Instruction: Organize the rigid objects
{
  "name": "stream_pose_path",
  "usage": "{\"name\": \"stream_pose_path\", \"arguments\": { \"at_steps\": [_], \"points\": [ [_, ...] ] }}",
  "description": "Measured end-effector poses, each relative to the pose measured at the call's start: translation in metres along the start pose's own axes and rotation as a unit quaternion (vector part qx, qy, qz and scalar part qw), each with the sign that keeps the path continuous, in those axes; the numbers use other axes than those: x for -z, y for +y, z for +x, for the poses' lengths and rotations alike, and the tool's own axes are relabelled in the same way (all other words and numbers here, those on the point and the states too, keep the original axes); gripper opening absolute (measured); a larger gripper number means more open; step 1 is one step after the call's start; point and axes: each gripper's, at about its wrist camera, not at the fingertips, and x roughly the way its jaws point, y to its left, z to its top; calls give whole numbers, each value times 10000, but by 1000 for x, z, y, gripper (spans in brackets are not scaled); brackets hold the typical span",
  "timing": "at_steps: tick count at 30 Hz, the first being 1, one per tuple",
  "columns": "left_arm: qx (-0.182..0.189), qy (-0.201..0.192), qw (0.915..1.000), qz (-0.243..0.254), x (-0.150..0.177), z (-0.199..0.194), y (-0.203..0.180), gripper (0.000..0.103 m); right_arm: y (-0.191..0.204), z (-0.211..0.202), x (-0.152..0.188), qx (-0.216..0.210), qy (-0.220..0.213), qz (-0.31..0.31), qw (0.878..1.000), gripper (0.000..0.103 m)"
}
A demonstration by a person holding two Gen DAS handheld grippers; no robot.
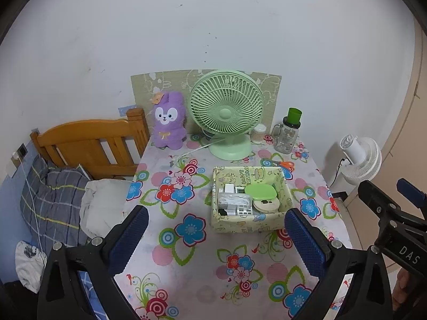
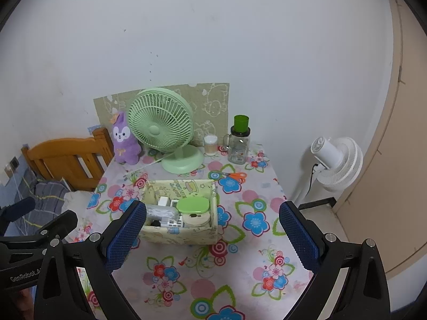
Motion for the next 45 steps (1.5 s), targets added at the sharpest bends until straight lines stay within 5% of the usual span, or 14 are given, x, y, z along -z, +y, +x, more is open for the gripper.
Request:
{"name": "stream_pose_path", "arguments": {
  "at_steps": [45],
  "points": [
    [-110, -113, 9998, -72, -18, 1, 5, 103, 14, 5, -22, -116, -40, -148, 9998, 101]
  ]
}}
